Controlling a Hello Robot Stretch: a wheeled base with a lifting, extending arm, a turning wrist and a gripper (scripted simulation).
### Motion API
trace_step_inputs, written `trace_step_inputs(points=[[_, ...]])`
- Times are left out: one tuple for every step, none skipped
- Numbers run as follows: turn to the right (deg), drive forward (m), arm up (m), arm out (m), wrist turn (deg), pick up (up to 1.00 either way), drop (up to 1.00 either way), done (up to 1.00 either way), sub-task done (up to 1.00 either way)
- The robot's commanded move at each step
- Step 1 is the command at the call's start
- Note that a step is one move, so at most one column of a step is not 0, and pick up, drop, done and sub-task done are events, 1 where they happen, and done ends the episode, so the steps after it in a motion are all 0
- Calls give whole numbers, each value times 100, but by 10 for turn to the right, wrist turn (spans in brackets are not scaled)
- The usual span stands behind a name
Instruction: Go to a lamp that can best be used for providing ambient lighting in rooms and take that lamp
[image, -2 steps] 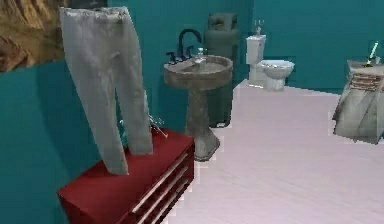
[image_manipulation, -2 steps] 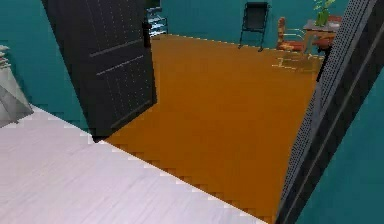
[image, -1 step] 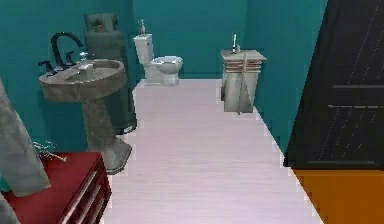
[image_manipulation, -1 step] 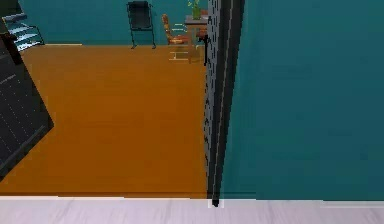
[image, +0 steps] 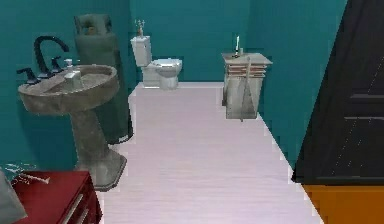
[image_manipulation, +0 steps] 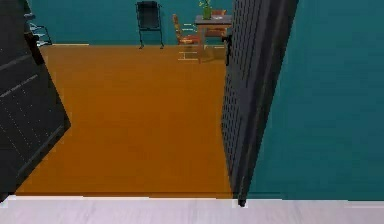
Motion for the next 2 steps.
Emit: trace_step_inputs(points=[[330, 0, 0, 0, 0, 0, 0, 0, 0], [0, 15, 0, 0, 0, 0, 0, 0, 0]])
